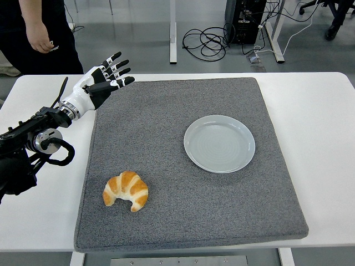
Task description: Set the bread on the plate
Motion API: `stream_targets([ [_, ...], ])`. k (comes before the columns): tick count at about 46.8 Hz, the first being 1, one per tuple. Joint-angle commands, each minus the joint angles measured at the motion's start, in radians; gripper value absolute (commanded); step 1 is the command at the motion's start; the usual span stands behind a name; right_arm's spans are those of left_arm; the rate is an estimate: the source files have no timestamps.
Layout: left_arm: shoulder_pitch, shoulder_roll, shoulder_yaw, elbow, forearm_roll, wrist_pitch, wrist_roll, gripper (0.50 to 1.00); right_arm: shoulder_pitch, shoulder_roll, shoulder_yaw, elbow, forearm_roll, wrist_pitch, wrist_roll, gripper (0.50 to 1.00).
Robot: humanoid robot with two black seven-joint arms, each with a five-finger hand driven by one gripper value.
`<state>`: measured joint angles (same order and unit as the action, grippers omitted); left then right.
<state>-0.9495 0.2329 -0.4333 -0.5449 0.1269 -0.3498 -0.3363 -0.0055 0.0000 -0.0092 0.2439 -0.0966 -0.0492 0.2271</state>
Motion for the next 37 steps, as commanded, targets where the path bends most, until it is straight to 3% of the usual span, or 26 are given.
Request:
stream_targets([
  [1, -0.002, 0.000, -0.001, -0.001, 0.000, -0.001, -0.001, 0.968, -0.001, 0.000, 0.000, 0.000, 0.000, 0.000, 0.000, 1.000],
  [37, -0.021, 0.002, 0.011, -0.013, 0.002, 0.014, 0.014, 0.966, 0.001, 0.000, 0.003, -0.002, 0.000, 0.000, 0.000, 1.000],
])
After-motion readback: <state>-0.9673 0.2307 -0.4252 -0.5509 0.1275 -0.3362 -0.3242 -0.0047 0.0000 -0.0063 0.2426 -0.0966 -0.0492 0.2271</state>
